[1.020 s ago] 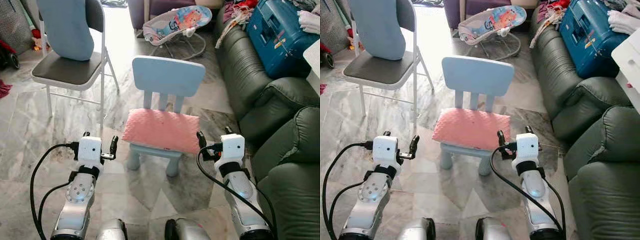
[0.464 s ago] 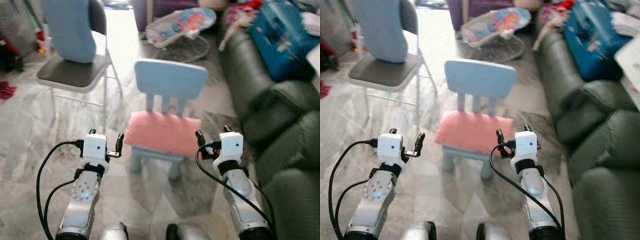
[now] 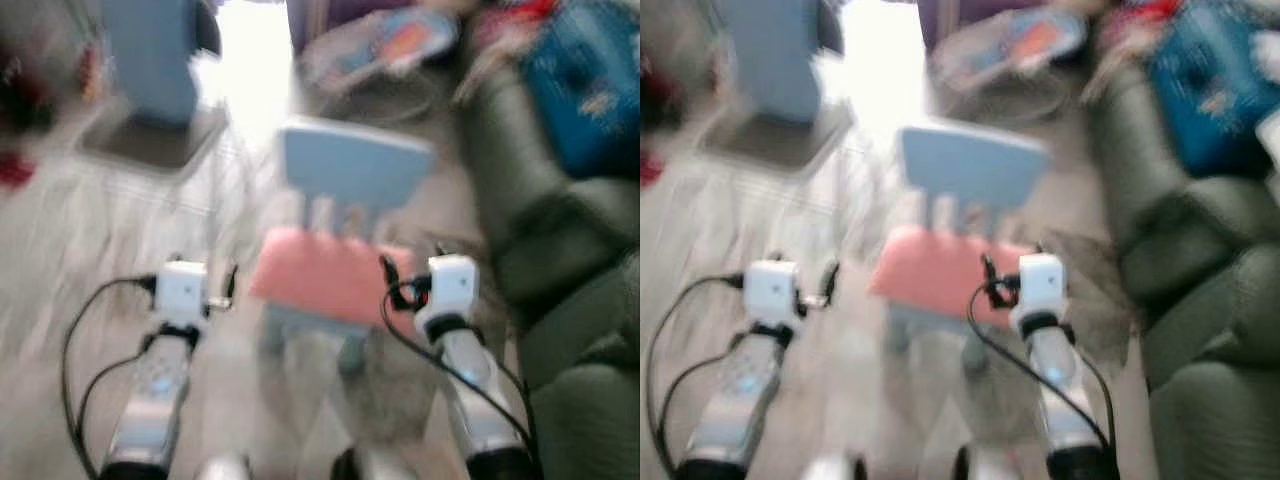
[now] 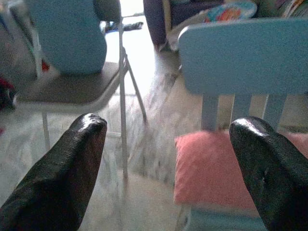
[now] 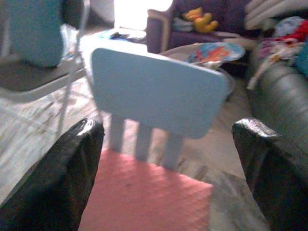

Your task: Move the pillow to the sofa

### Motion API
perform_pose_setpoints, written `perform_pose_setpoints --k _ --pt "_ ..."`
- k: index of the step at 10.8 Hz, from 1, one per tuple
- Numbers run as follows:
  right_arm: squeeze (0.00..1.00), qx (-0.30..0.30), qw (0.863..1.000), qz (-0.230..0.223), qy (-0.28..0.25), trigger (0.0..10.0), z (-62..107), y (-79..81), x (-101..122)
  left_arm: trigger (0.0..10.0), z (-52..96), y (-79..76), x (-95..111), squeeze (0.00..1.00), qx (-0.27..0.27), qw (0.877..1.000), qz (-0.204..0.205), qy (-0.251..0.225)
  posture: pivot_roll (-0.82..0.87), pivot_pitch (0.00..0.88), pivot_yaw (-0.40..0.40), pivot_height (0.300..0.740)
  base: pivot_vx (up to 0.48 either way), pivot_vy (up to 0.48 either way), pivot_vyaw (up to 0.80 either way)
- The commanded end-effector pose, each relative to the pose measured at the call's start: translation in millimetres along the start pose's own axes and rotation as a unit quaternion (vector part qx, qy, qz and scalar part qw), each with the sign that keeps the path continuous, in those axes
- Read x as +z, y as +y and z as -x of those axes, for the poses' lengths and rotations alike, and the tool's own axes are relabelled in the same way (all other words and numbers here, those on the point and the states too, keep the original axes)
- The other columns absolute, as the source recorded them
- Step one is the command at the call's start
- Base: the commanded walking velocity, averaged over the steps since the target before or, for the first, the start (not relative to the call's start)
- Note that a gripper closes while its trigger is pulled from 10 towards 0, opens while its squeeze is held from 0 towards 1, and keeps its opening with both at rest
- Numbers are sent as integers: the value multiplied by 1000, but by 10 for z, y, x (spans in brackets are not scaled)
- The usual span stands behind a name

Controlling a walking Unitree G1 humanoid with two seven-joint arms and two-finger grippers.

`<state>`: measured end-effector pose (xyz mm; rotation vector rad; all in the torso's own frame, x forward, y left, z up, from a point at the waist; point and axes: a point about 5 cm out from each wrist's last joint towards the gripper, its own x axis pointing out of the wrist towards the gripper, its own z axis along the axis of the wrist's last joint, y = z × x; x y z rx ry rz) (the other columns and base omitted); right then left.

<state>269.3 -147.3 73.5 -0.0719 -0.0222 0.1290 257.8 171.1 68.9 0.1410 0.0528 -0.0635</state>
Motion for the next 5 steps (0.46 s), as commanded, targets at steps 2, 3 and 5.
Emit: perform_pose_setpoints --k 2,3,5 --pt "0 -13 1000 2 13 10000 36 -84 -44 10000 -12 -100 5 0 -14 1000 7 1 -26 115 -43 740 298 0 -800" --pt "0 -12 1000 2 12 10000 34 -83 -42 10000 -12 -101 7 0 -13 1000 7 1 -25 115 -44 740 289 0 0" --pt "0 -9 1000 4 13 10000 35 -81 -45 10000 -9 -103 8 0 -9 1000 9 1 -25 116 -46 740 268 0 0"
